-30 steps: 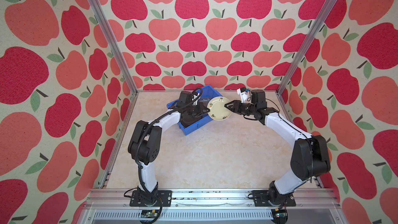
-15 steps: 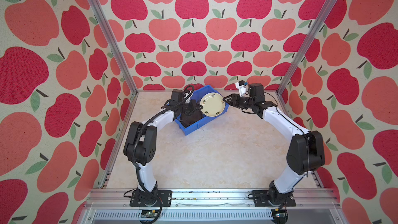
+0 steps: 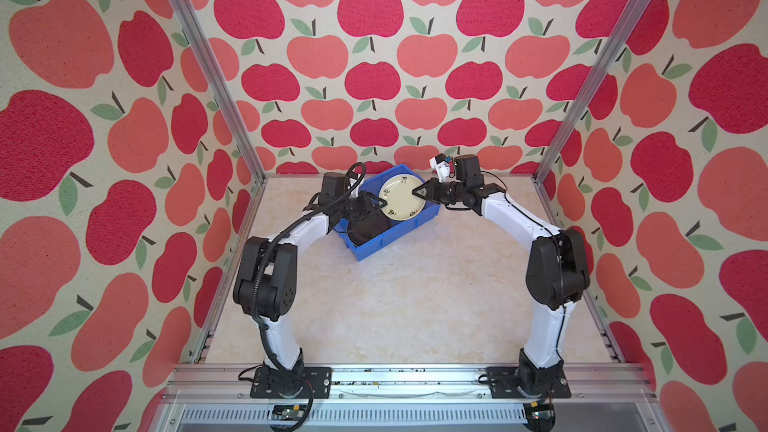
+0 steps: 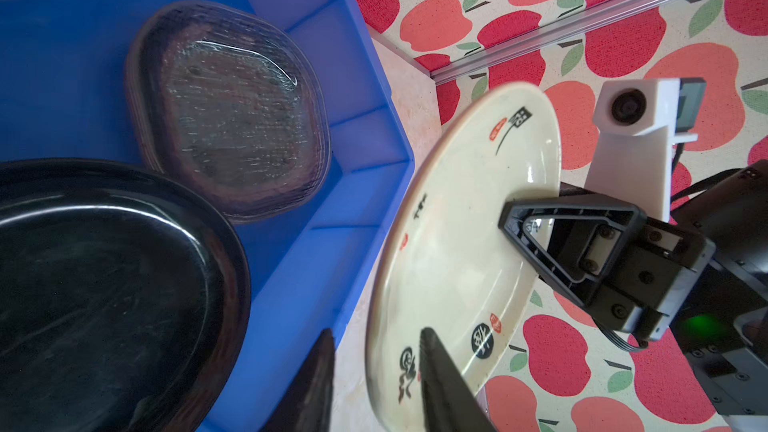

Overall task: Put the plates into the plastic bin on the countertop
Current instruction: 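Carry the cream plate into the bin with the right gripper while the left withdraws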

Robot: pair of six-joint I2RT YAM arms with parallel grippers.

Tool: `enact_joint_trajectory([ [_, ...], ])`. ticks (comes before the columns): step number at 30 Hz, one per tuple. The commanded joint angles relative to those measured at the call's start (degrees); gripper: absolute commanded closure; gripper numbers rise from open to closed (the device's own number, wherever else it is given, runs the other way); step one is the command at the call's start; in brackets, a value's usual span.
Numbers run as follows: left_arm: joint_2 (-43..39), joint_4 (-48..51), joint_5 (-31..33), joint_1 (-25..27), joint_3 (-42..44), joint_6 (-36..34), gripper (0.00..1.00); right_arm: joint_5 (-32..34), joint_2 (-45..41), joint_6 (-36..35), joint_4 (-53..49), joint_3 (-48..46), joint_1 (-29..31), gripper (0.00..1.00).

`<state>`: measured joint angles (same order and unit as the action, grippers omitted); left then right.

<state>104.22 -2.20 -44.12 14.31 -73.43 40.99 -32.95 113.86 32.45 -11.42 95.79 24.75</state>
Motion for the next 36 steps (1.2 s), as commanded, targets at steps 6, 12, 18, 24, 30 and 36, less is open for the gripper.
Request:
enact_joint_trajectory([
  [6,-11.53,4.13,6.51,-7.33,6.93,-5.87,0.16,-10.79,17.14,-6.25,-10.22,22.78,0.60,1.00],
  [12,-17.74,5.46,6.39,-14.50,11.14,-7.80,0.15,-17.96,28.74,-8.80,-13.30,36.99,0.81,1.00],
  [18,-20.57,6.33,8.50,-16.41,12.71,-9.36,0.12,-17.85,32.65,-11.08,-16.80,40.62,2.31,1.00],
  [24,-17.91,4.29,6.47,-16.41,12.78,-7.97,0.11,-16.46,34.76,-13.91,-20.17,42.30,5.49,1.00],
  [30,-16.96,4.57,6.02,-16.50,12.38,-8.44,0.12,-14.18,36.01,-15.91,-23.26,43.65,7.14,1.00],
  [36,-15.99,3.95,5.24,-16.50,12.54,-7.94,0.12,-11.88,37.17,-17.90,-26.77,45.69,7.72,1.00],
])
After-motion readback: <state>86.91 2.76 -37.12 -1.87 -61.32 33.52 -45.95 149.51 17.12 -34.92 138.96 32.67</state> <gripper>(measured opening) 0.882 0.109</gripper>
